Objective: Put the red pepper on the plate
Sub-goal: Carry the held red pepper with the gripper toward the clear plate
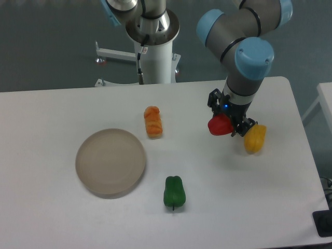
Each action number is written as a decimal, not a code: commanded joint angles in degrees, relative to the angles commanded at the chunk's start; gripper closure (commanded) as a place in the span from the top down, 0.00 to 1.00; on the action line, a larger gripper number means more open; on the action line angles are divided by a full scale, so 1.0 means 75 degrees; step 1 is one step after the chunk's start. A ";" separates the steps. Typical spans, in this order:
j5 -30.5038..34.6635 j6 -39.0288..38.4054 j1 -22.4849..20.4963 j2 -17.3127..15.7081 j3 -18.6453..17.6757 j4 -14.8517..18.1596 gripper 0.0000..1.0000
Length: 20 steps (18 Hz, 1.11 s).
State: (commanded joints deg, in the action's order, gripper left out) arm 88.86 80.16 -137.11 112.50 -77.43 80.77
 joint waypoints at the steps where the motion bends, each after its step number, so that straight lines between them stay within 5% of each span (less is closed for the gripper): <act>1: 0.0000 -0.0012 0.0000 -0.0012 0.0000 0.0000 0.31; 4: -0.0012 -0.0094 0.0070 -0.0023 0.0059 0.0058 0.31; 20: -0.0773 -0.2567 0.2671 0.0128 -0.0340 -0.0035 0.29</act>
State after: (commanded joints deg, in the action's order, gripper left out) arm 83.06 60.91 -117.08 113.46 -79.98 80.51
